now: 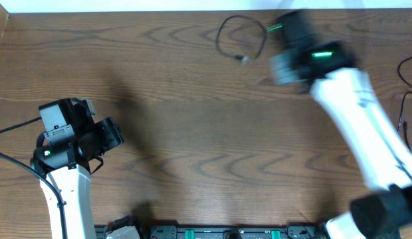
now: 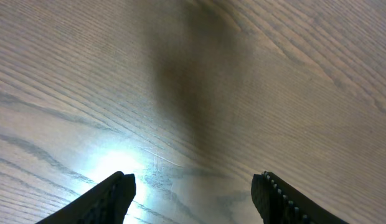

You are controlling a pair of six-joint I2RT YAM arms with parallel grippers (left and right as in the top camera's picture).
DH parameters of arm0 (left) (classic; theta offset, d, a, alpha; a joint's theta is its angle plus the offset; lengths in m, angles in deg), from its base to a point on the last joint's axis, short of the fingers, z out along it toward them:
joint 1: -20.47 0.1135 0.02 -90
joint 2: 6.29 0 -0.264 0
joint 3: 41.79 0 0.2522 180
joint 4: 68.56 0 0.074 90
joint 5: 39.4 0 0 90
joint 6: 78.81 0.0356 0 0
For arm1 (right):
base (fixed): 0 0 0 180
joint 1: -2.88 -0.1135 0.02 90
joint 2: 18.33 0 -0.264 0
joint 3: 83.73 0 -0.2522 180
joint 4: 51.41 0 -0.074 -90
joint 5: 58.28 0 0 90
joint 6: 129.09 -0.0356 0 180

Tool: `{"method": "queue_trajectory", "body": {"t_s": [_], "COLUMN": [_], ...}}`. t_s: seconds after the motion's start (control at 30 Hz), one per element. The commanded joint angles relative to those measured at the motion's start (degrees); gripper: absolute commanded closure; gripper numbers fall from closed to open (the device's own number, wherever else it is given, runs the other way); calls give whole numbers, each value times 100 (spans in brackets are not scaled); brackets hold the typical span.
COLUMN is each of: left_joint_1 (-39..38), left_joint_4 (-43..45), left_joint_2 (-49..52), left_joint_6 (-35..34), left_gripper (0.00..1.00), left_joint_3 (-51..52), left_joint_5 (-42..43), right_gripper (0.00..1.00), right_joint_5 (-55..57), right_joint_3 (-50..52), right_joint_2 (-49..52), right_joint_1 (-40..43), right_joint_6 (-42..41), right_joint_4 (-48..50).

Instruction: Untangle cables

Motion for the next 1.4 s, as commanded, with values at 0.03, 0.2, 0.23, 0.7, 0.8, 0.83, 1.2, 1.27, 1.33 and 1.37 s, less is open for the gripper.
{"method": "queue_trajectory", "body": {"t_s": [0.03,0.2,0.23,0.7,0.8,0.83,1.2,1.27,1.33,1.37], "left_joint_1": [-13,-13,-13,-13,-13,-13,-13,-13,-13,-13], "left_joint_4": [-33,-31,-31,-33,-28,-28,-31,-31,-31,-31], "left_joint_2": [15,15,15,17,17,17,17,17,17,22], "left_joint_6": [81,81,81,81,83,83,83,83,83,83], "left_gripper": [34,34,34,34,34,34,34,34,34,34], "left_joint_3": [-31,-31,-31,-31,-31,-31,-31,-31,-31,-31], "left_joint_5": [26,114,114,111,111,111,111,111,111,111], "right_gripper": [99,99,99,99,99,99,99,99,99,99], "right_joint_5": [693,-1386,-1648,-1646,-1320,-1207,-4793,-5121,-5493,-5641], "right_joint_3": [-57,-57,-57,-52,-55,-61,-72,-72,-70,-72], "right_joint_2": [-863,-1392,-1397,-1373,-1386,-1397,-1458,-1458,-1458,-1458], "right_joint_1": [1853,4446,4771,5751,5788,5831,7827,8056,8321,8408], "right_joint_6": [-562,-723,-743,-1488,-1550,-1685,-2396,-2564,-2907,-3075], "right_joint_4": [-76,-79,-101,-146,22,48,1121,1222,1364,1432]}}
